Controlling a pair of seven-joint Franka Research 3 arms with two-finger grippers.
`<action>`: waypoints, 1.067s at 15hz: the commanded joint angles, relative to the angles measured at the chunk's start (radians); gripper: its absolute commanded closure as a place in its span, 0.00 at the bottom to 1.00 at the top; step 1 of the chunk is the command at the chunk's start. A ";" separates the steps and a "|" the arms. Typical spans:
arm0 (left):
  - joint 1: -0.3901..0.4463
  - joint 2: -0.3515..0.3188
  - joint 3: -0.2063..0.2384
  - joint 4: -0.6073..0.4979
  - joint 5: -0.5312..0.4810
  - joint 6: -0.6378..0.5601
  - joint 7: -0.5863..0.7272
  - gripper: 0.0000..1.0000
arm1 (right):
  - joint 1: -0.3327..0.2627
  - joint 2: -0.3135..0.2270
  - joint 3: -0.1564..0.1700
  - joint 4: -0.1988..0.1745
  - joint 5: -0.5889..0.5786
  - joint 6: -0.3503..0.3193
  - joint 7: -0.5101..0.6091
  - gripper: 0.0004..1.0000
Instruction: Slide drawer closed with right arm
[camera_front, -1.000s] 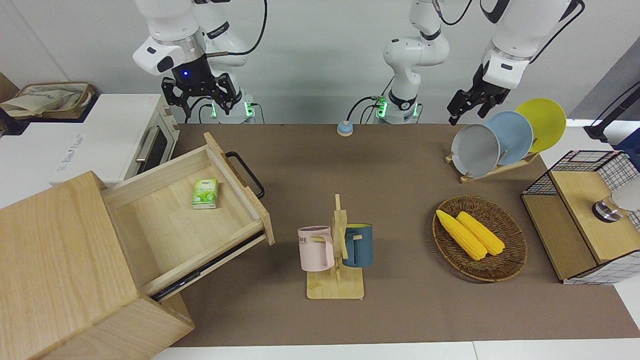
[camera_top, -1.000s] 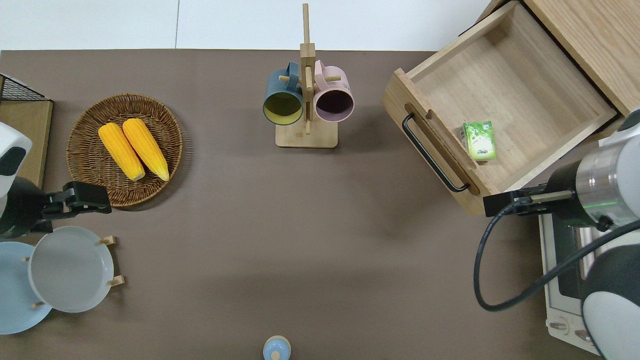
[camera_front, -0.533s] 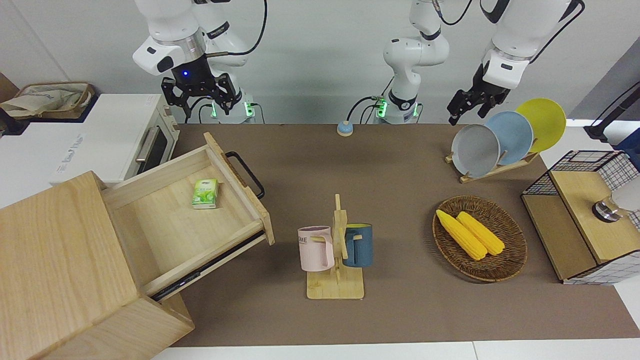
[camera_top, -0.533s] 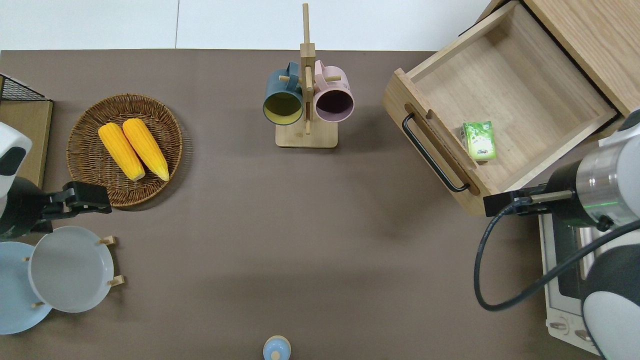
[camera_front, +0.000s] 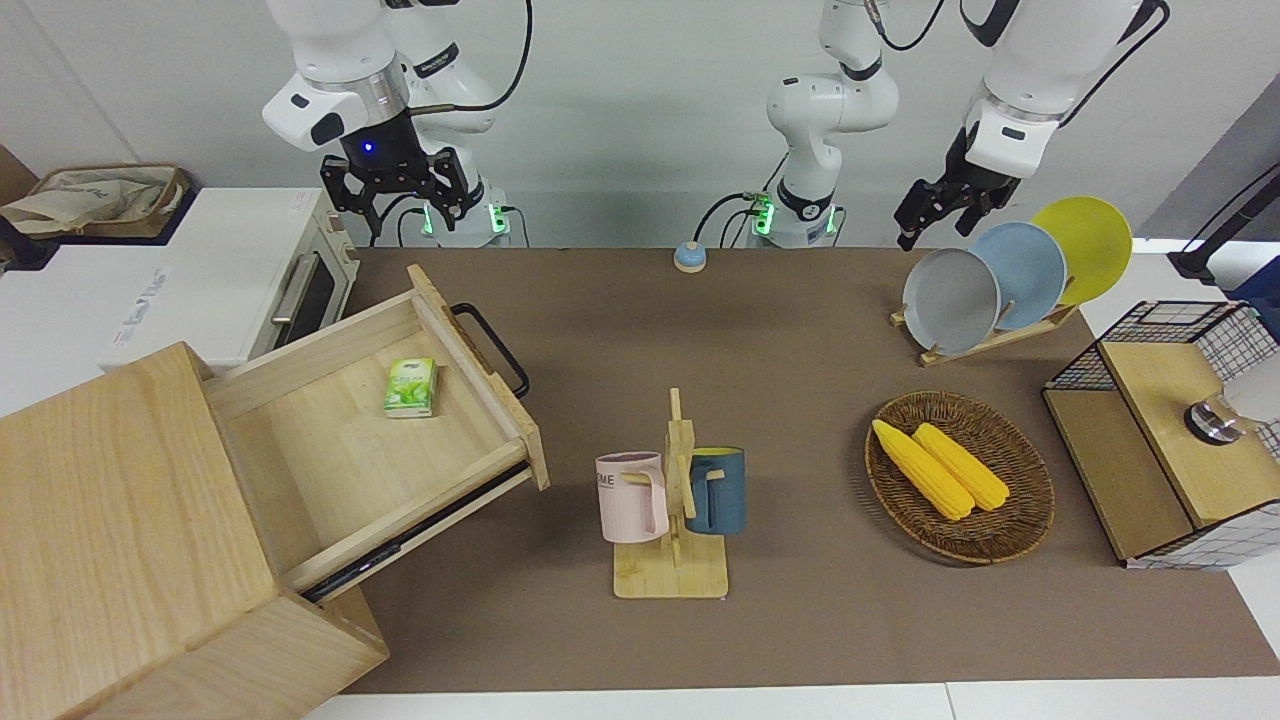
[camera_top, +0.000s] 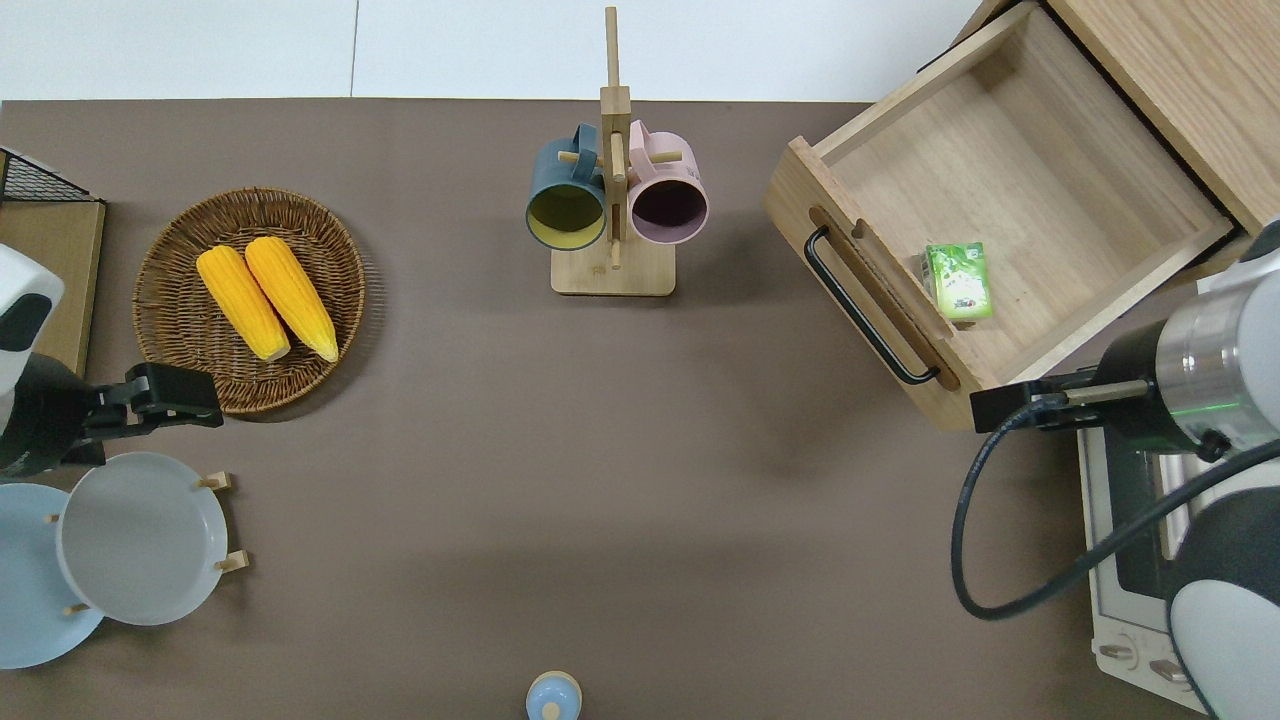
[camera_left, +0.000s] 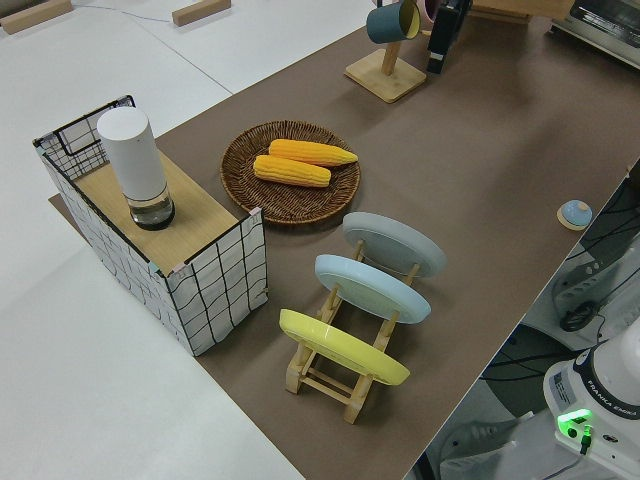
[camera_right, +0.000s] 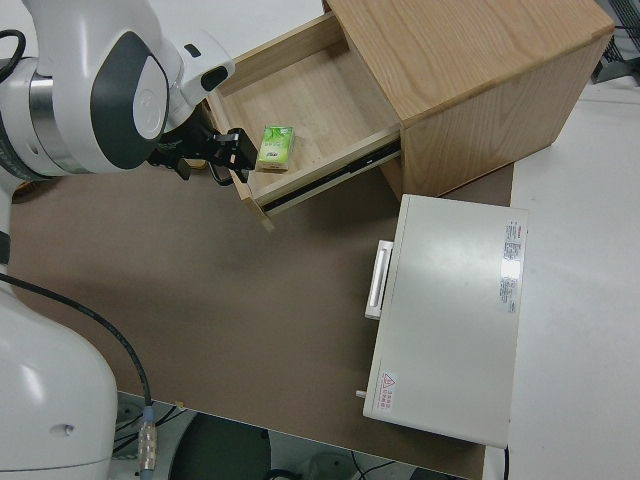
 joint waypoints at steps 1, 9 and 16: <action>-0.001 -0.008 0.004 0.004 -0.001 -0.015 0.009 0.01 | -0.013 -0.006 0.008 0.000 -0.017 -0.019 0.001 0.29; -0.001 -0.008 0.004 0.004 -0.001 -0.015 0.009 0.01 | -0.013 -0.006 0.011 0.000 -0.017 -0.021 0.031 0.82; -0.001 -0.008 0.004 0.004 -0.001 -0.017 0.009 0.01 | 0.001 -0.010 0.025 0.000 0.005 -0.050 0.261 1.00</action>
